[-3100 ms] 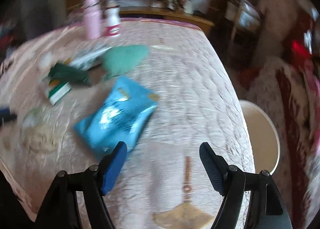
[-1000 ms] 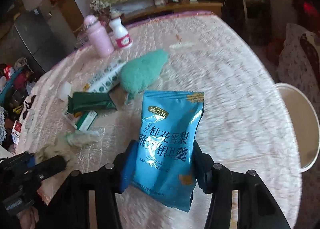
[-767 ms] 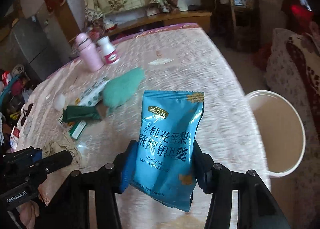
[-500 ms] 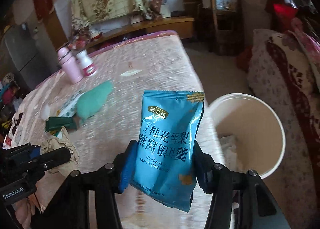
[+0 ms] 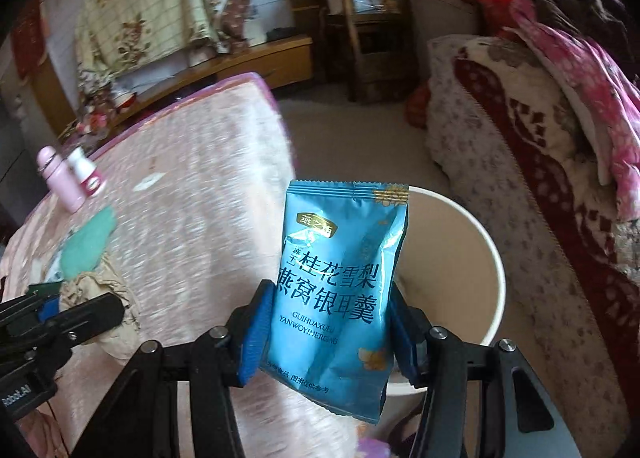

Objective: Collect trash
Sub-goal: 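Carry the snack bag and tissue to the white bucket and open both tools, then move both tools back from the bucket toward the bed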

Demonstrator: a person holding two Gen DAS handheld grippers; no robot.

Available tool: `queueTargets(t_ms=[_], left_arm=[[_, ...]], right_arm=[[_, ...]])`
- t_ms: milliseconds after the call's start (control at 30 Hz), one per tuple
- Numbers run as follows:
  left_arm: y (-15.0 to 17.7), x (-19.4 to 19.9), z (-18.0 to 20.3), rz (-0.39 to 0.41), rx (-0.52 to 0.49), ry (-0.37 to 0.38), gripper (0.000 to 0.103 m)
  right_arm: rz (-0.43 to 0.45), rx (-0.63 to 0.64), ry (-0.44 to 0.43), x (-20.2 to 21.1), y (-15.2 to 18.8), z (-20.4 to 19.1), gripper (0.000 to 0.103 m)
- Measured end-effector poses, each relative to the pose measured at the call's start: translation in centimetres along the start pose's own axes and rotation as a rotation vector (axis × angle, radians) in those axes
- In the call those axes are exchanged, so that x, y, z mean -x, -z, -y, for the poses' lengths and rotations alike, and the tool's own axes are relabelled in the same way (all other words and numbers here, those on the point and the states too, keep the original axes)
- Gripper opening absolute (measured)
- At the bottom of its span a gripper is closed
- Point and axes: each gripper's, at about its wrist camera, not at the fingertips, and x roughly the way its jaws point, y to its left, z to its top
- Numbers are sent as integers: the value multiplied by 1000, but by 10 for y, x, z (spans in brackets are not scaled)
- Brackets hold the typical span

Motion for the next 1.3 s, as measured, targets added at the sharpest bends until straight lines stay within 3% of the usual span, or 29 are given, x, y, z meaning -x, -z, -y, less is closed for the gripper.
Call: queueTargets(t_ms=[200,367,500,700,1033,1300], left_arm=[[-18,-37,12,-26,21,49,30],[-26,-59,16,-39,53,74,33],[-29,-66,16,-36,86,104,65],[-26,-58,17,-26,69,81,66],[-11,-18,7,32,49,-25,66],[11,21,-10,62,42,-95,66]], right_arm=[[-9,-45,65,-22,-10,38,58],[-7,-101,67,-38,-10,60,63],[-20,-146,49,-49,-7,72,78],[3,-159,43,-45,-10,72,78],[23,-157,28,-33,-5,59,78],[39,-99,2,-9,-1,26,78]])
